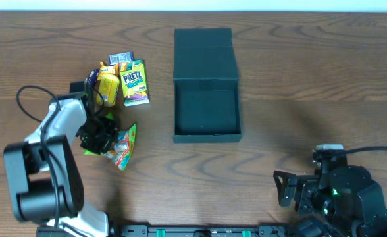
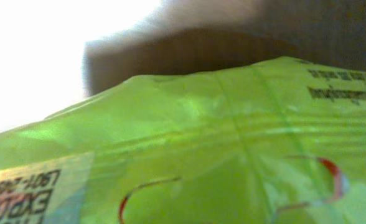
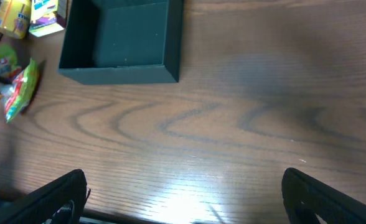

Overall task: Pack container
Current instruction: 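Carry the Haribo bag right and lower it into the black box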

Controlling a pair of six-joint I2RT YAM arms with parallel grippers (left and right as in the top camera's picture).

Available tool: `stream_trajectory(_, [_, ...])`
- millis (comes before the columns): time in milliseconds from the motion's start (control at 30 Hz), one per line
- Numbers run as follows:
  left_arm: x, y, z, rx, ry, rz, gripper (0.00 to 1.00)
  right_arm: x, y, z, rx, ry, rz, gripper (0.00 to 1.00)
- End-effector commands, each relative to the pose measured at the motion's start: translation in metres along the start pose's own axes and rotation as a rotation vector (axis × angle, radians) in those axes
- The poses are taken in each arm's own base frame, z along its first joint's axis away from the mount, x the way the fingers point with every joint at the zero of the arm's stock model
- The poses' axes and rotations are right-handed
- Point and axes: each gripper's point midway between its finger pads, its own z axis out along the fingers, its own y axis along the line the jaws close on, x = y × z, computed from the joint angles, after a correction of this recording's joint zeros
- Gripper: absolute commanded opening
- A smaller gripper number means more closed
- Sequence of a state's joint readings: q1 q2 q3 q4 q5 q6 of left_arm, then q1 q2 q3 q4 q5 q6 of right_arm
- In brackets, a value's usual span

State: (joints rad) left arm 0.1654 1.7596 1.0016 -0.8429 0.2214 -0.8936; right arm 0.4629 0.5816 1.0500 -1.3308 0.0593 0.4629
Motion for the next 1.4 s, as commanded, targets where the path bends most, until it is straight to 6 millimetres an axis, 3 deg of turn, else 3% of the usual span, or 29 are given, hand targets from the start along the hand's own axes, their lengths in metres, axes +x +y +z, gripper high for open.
stream_trajectory(0, [-0.015, 0.007, -0.024, -0.010, -0.152, 0.022, 0.06, -0.002, 0.000, -0.003, 0.002, -0.011, -0.007, 0.99])
stream_trajectory(200, [-0.005, -0.016, -0.061, 0.070, -0.287, 0.185, 0.06, -0.002, 0.000, -0.002, 0.002, -0.011, -0.007, 0.99])
stream_trajectory(333, [0.018, -0.065, -0.086, 0.150, -0.369, 0.426, 0.06, -0.002, 0.000, -0.003, 0.002, -0.011, -0.007, 0.99])
stream_trajectory(500, [0.044, -0.117, -0.121, 0.293, -0.445, 0.608, 0.06, -0.002, 0.000, -0.003, 0.002, -0.011, -0.007, 0.99])
stream_trajectory(767, [0.082, -0.167, -0.158, 0.433, -0.465, 0.801, 0.05, -0.002, 0.000, -0.003, 0.002, -0.011, -0.007, 0.99])
stream_trajectory(867, [0.097, -0.184, -0.157, 0.414, -0.460, 0.895, 0.06, -0.002, 0.000, -0.003, 0.002, -0.011, -0.007, 0.99])
stream_trajectory(1100, [0.123, -0.210, -0.124, 0.282, -0.381, 1.063, 0.05, -0.002, 0.000, -0.002, 0.002, -0.011, -0.007, 0.99])
stream_trajectory(1233, [0.147, -0.217, -0.108, 0.270, -0.277, 1.169, 0.05, -0.002, 0.000, -0.002, 0.002, -0.011, -0.007, 0.99])
stream_trajectory(1367, [0.167, -0.210, -0.095, 0.242, -0.209, 1.309, 0.05, -0.002, 0.000, -0.002, 0.002, -0.011, -0.007, 0.99])
